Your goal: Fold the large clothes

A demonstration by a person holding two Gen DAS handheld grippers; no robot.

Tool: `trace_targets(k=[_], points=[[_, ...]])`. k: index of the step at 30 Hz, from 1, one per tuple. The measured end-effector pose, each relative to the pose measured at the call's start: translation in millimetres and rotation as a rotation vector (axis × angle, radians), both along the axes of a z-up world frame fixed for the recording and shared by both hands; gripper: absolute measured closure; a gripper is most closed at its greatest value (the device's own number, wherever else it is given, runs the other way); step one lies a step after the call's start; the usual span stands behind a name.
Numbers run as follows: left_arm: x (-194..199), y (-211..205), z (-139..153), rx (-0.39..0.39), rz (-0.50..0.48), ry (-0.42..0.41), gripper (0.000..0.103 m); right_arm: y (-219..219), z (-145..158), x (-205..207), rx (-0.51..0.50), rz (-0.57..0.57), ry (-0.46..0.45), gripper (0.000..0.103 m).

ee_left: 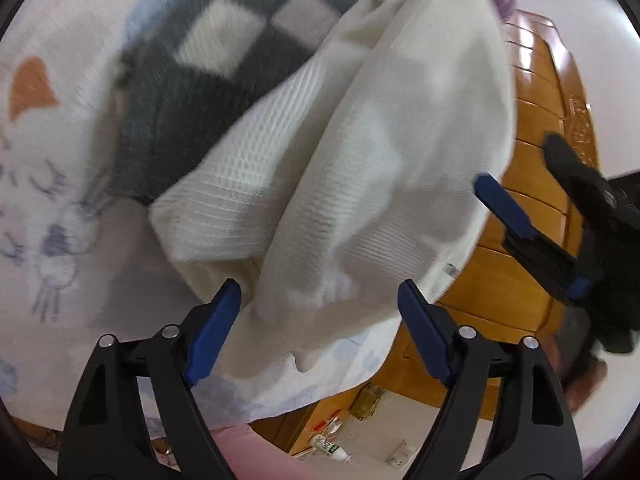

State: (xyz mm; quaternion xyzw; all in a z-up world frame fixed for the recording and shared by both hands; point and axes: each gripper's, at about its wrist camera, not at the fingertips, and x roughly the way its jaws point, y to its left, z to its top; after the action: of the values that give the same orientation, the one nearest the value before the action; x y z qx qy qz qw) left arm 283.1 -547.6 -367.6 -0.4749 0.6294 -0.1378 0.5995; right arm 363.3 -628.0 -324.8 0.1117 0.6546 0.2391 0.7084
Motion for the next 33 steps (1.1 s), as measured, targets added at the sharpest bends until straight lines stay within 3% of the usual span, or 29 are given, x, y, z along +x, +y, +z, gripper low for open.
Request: trace_targets(k=[1, 2, 4, 5, 7, 9, 12, 15, 16, 17, 18, 19, 22, 24, 25, 26, 27, 28, 29, 33], points=[[1.1, -2.7, -3.7, 0.011, 0.006, 0.010, 0.065, -3.8, -3.1, -1.0, -0.014, -0.006, 0.011, 0.035], [1.4, -3.7, -5.6, 0.059, 0.005, 0.029, 0.075, -6.2, -4.8, -1.8, -0.032, -0.007, 0.015, 0.035], [0.5, -1.8, 3.0, 0.089, 0.000, -0.008, 0.083, -8.6, -0.3, -6.0, -0.026, 0.001, 0.012, 0.036], [-0.6, 0.2, 9.5, 0.106, 0.004, -0.032, 0.084, -7.9, 3.6, -6.7, 0.005, 0.017, 0.009, 0.039], [-5.6, 8.3, 32.1, 0.159, 0.020, -0.083, 0.087, -2.5, 9.8, -8.9, 0.073, 0.057, 0.012, 0.056], [-9.5, 14.9, 53.9, 0.187, 0.037, -0.116, 0.087, 9.4, 13.5, -10.7, 0.114, 0.105, 0.014, 0.060], [-12.2, 24.4, 78.2, 0.287, 0.045, -0.161, 0.092, 46.3, 10.2, -7.8, 0.079, 0.210, 0.013, 0.067], [-7.8, 57.4, 62.0, 0.427, 0.079, -0.097, 0.099, 76.9, -20.6, -2.4, -0.032, 0.253, 0.019, 0.073], [-5.1, 65.2, 48.2, 0.444, 0.086, -0.054, 0.100, 85.5, -42.9, -0.1, -0.062, 0.257, 0.053, 0.074], [-4.6, 77.2, 30.8, 0.396, 0.103, -0.018, 0.100, 90.1, -62.9, 1.2, -0.090, 0.250, 0.072, 0.076], [-2.5, 82.9, 25.9, 0.383, 0.119, -0.003, 0.100, 92.3, -82.5, 4.0, -0.125, 0.240, 0.066, 0.093], [-1.4, 92.7, 24.3, 0.389, 0.125, 0.000, 0.100, 90.4, -88.7, 4.8, -0.121, 0.226, 0.069, 0.103], [-4.7, 97.0, 39.2, 0.446, 0.092, -0.044, 0.097, 79.0, -88.6, 9.5, -0.039, 0.153, 0.130, 0.103], [-6.8, 94.0, 47.5, 0.485, 0.055, -0.041, 0.077, 74.4, -75.2, 5.9, -0.030, 0.163, 0.118, 0.096], [-7.1, 97.9, 50.6, 0.493, 0.053, -0.039, 0.059, 72.4, -70.2, 4.4, -0.022, 0.163, 0.116, 0.092], [-8.9, 98.3, 55.4, 0.502, 0.053, -0.044, 0.054, 67.3, -58.4, 0.4, 0.000, 0.153, 0.111, 0.087], [-11.3, 99.0, 63.5, 0.513, 0.056, -0.055, 0.048, 64.6, -48.4, -1.5, 0.017, 0.141, 0.101, 0.071], [-13.0, 103.0, 66.5, 0.521, 0.057, -0.054, 0.039, 61.1, -40.9, -4.6, 0.027, 0.130, 0.089, 0.042], [-16.5, 104.3, 69.9, 0.532, 0.056, -0.049, 0.034, 54.9, -28.8, -9.5, 0.029, 0.112, 0.065, 0.032], [-12.5, 105.9, 90.3, 0.572, 0.044, -0.056, 0.022, 36.8, 7.9, -27.6, 0.001, 0.070, -0.001, 0.027]])
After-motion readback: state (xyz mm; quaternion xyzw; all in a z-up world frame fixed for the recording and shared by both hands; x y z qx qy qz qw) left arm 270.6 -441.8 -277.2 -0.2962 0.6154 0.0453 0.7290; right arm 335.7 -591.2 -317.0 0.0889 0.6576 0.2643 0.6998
